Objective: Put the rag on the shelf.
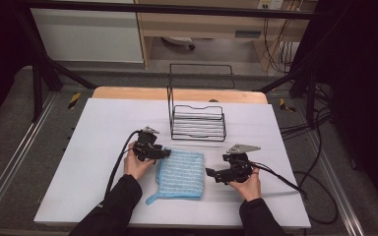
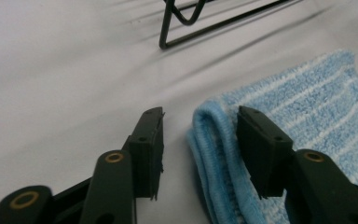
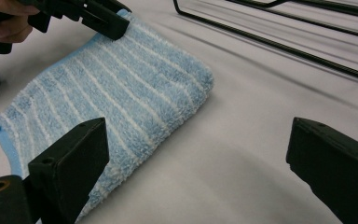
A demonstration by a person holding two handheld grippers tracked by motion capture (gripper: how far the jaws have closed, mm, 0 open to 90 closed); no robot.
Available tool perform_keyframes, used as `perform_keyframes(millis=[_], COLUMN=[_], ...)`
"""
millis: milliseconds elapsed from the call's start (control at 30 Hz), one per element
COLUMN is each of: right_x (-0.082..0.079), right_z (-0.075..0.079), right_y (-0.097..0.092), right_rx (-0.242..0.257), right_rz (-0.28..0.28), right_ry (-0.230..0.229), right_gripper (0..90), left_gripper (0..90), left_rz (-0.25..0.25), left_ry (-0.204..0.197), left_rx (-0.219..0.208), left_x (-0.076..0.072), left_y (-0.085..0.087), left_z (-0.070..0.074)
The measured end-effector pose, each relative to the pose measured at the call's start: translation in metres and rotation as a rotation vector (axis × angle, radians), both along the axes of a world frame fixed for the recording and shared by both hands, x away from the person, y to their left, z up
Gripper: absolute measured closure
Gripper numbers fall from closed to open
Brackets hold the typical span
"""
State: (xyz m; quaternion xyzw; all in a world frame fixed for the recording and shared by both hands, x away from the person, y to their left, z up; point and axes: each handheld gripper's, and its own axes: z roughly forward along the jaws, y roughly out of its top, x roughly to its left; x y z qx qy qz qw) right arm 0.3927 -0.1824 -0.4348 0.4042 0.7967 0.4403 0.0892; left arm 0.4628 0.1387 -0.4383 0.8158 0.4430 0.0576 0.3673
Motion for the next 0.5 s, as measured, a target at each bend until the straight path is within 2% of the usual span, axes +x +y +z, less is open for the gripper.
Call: perform_keyframes(millis=[200,500], right_x=[0.0006,0.0049], right_z=[-0.0007,0.0008], right_y=[0.0010,0.0023], right_rx=[0.002,0.035], right_rz=[-0.001,-0.010], right_ry=[0.011,0.004], right_gripper=[8.9,12.0], left_gripper=[62.8,66.2], left_rz=[-0.021,-0.016], left_ry=[0.014,0.021], left_rx=[0.011,0.017], left_x=[-0.0014,-0.0019], left_y=[-0.0034,-0.0057], left_z=[-0.0022,-0.0044])
